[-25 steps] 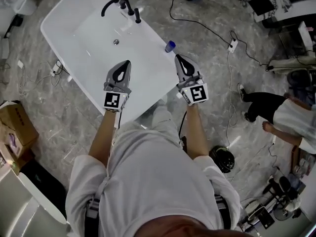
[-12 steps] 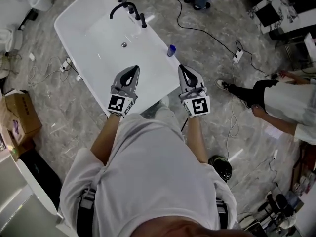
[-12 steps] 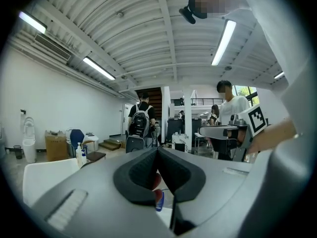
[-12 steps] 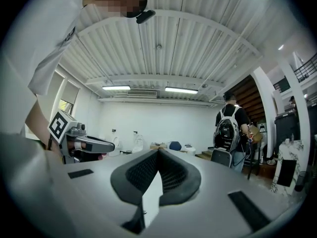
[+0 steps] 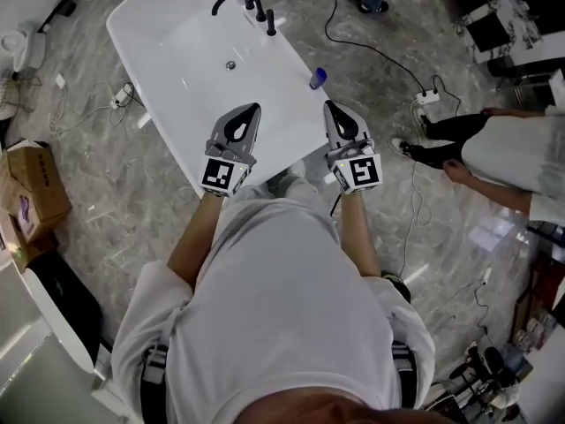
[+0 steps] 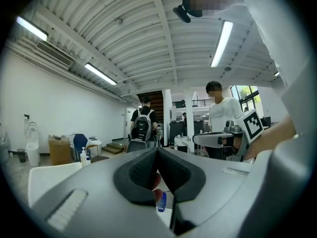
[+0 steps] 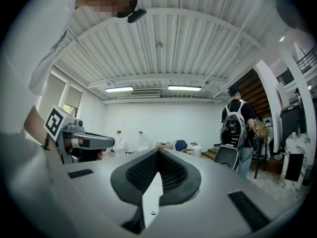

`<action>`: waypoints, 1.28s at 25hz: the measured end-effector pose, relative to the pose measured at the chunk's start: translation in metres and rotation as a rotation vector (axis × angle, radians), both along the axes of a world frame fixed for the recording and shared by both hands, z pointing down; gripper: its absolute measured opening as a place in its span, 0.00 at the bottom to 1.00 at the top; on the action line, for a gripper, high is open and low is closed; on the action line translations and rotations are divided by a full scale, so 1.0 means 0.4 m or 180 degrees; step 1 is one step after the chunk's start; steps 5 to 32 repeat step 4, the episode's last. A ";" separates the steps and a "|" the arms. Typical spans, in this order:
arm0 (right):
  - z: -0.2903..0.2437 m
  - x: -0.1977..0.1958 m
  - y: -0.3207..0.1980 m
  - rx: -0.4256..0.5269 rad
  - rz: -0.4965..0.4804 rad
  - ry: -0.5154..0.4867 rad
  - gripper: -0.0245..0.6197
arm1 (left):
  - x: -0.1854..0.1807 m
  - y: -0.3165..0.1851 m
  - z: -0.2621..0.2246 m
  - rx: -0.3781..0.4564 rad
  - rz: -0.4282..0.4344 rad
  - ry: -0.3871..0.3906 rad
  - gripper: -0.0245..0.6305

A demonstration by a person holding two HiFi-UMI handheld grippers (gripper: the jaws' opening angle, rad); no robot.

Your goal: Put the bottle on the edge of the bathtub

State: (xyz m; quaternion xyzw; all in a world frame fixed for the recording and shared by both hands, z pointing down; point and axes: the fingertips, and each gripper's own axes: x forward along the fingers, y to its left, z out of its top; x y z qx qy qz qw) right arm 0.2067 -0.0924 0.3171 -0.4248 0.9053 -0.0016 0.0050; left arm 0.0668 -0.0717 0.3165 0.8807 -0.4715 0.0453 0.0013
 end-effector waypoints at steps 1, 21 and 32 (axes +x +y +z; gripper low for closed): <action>0.002 -0.025 -0.002 -0.0010 -0.0010 -0.0033 0.04 | -0.021 0.003 0.001 0.0010 -0.0011 -0.0005 0.03; -0.006 -0.101 -0.012 -0.0001 -0.0044 -0.0110 0.04 | -0.085 0.010 -0.007 0.0080 -0.0028 -0.0033 0.03; -0.006 -0.101 -0.012 -0.0001 -0.0044 -0.0110 0.04 | -0.085 0.010 -0.007 0.0080 -0.0028 -0.0033 0.03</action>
